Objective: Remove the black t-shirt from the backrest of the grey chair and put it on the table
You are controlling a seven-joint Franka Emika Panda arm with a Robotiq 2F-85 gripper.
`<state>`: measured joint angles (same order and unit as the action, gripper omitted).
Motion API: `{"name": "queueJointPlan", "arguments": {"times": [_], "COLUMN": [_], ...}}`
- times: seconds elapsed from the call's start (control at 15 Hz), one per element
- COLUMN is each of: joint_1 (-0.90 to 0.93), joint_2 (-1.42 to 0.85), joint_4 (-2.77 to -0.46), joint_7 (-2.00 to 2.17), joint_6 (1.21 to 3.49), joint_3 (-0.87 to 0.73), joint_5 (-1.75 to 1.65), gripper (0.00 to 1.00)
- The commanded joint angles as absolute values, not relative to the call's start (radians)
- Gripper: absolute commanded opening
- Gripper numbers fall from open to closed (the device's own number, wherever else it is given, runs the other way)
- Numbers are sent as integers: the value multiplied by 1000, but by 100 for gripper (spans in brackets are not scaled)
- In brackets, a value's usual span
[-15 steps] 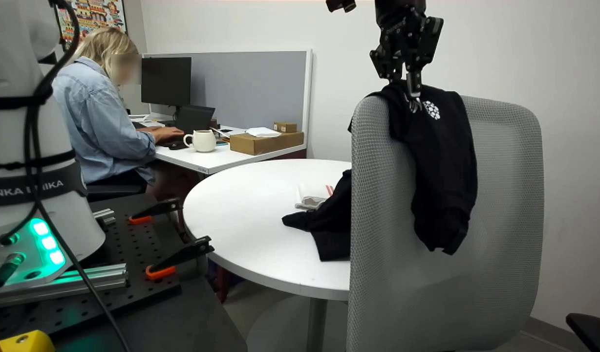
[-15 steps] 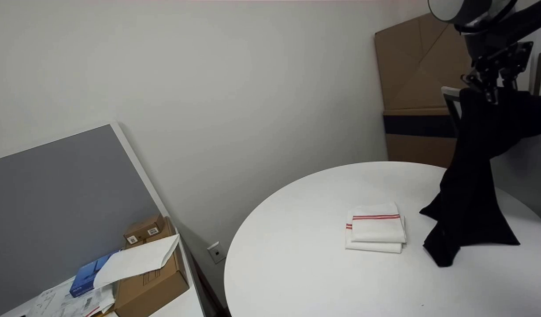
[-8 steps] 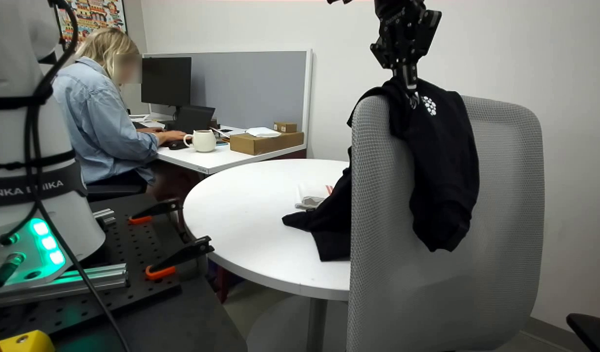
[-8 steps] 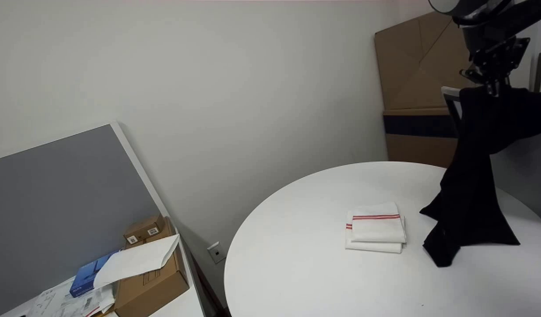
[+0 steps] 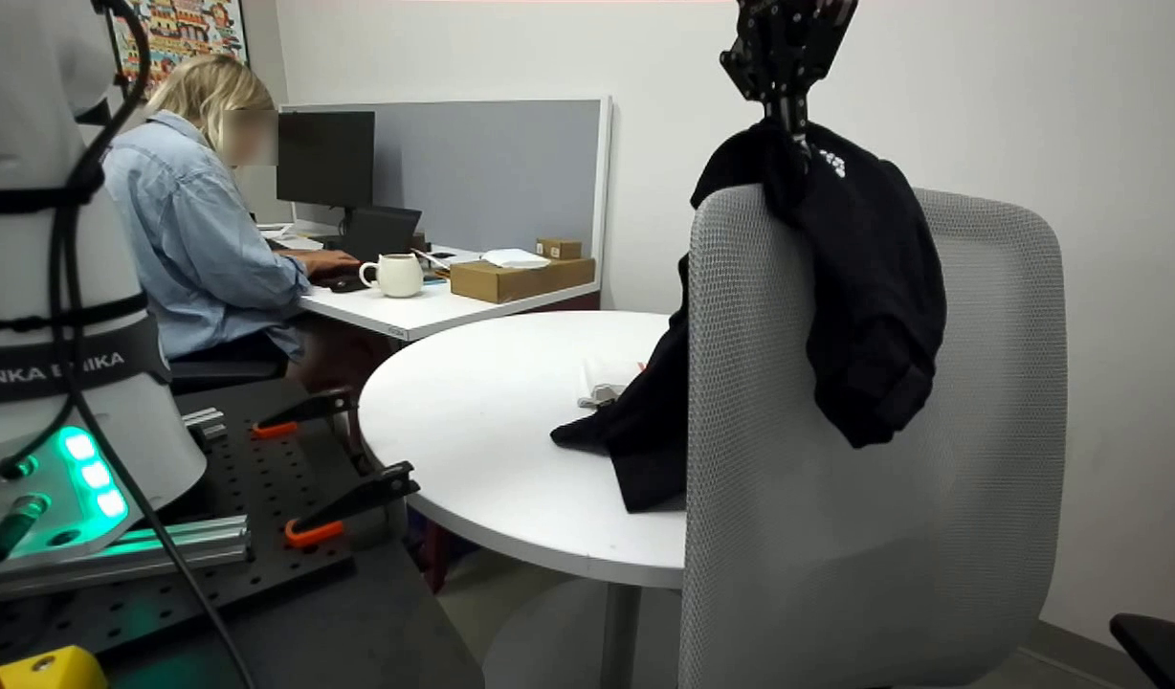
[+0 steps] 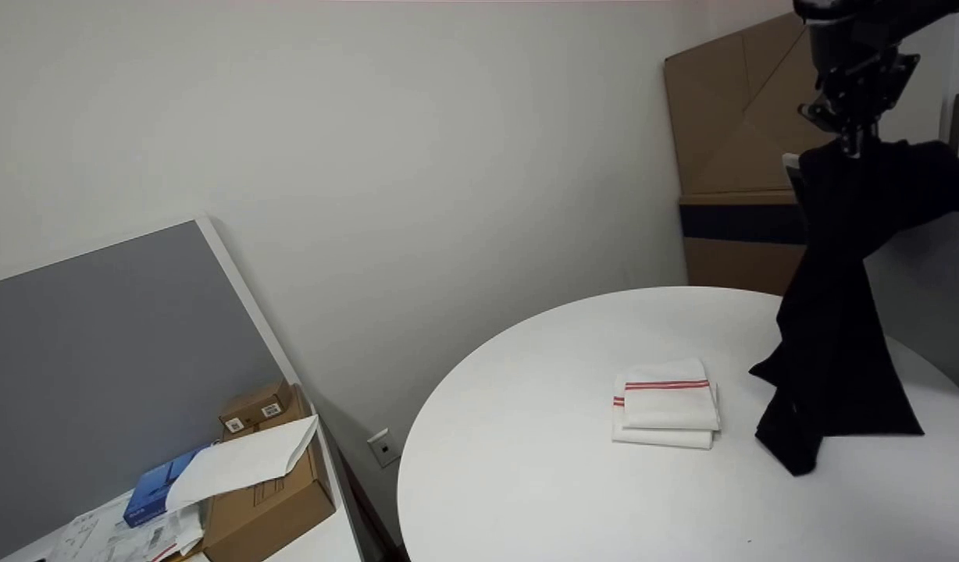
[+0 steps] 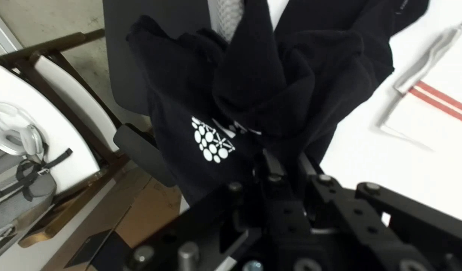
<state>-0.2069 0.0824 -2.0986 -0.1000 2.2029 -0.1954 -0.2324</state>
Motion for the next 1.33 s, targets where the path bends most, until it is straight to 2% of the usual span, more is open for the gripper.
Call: {"name": "queueJointPlan", "arguments": {"times": [0.0,0.4,0.8,0.93,1.27], "joint_1": [-187,-173,-144,-129,-18], "joint_2": [128,115,4,-24,6], "joint_4": [-1977,-1690,-1449,-1406,-1474], "joint_7": [-246,-347,-360,-363,-364], "joint_6": [2095,1890,1753,1735,1763], "joint_3": [-207,-221,-199,-175,-39], "joint_5": [-42,148,249,260,158], "gripper": [3,3,3,3,3]}}
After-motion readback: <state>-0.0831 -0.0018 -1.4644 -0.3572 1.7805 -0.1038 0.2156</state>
